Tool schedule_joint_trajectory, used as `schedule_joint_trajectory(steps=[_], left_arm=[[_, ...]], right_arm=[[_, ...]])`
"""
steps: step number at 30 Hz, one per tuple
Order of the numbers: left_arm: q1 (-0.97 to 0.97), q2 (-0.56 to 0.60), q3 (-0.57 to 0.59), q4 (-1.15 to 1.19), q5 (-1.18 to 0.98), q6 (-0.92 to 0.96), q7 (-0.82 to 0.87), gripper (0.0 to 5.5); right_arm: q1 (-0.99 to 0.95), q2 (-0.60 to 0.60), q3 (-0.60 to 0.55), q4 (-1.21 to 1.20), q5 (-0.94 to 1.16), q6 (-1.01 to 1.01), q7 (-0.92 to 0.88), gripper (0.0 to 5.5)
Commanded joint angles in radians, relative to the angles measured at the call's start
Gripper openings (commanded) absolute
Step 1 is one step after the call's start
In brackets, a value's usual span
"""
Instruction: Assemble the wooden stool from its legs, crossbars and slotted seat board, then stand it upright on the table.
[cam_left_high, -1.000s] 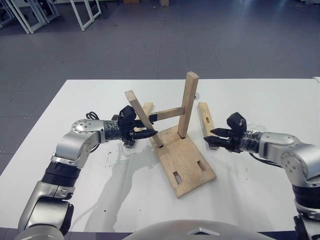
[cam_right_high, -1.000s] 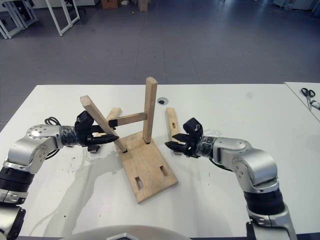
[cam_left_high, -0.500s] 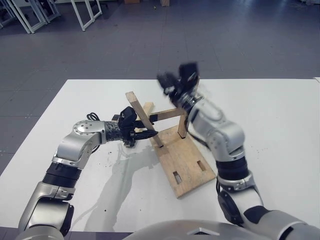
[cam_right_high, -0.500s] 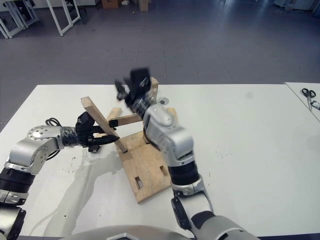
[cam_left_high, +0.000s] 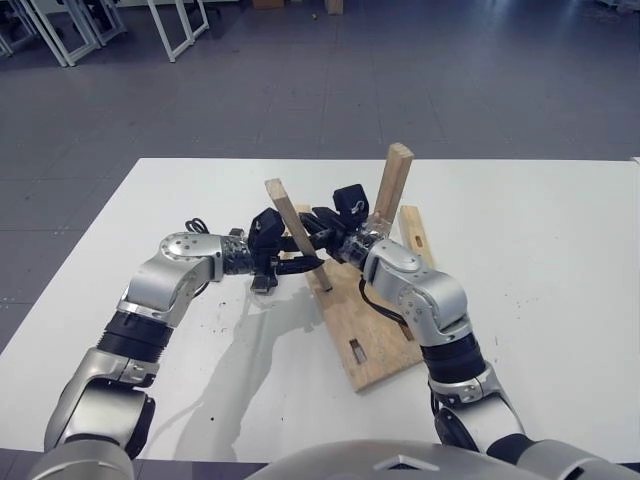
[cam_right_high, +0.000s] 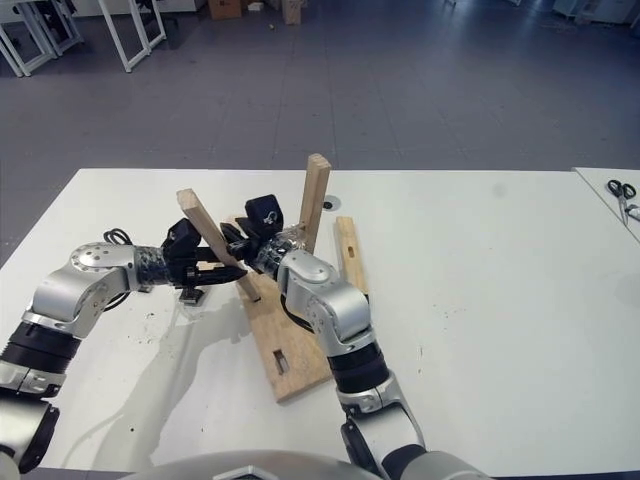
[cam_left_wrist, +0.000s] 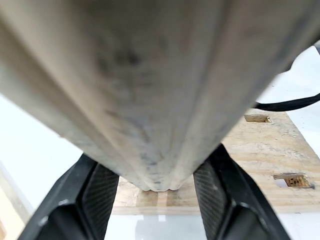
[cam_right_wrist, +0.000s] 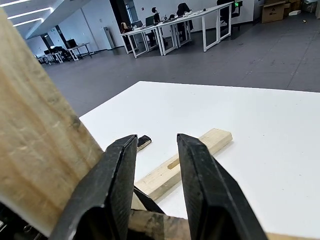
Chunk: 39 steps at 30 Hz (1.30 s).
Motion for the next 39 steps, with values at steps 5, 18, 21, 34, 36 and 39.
schedule_joint_trajectory(steps=[5, 18, 21, 34, 36, 39], left_arm=[[0.076, 0.073, -0.297, 0.265, 0.377, -0.055, -0.029, 2.05], [0.005, 0.063, -0.283, 0.315, 0.363, -0.155, -0.064, 2.05], [-0.005, 0.063, -0.288, 0.3, 0.36, -0.16, -0.077, 2.05], [-0.115, -0.08, -0.346, 0.52, 0.42, -0.483, -0.131, 2.05], [-0.131, -0.094, -0.343, 0.581, 0.425, -0.547, -0.132, 2.05], [-0.155, -0.093, -0.34, 0.651, 0.426, -0.657, -0.17, 2.05]], right_arm=[[0.077, -0.371, -0.397, -0.387, 0.473, 0.465, 0.22, 1.44], [-0.131, -0.575, -0.245, 0.336, -0.156, -0.023, -0.104, 1.44], [-0.189, -0.42, -0.182, 0.367, -0.147, -0.073, -0.087, 1.44], [-0.009, -0.295, 0.018, 0.005, 0.08, 0.205, 0.251, 1.44], [0.043, -0.408, -0.043, -0.028, 0.082, 0.219, 0.3, 1.44], [0.163, -0.74, -0.054, -0.156, 0.112, 0.188, 0.585, 1.44]])
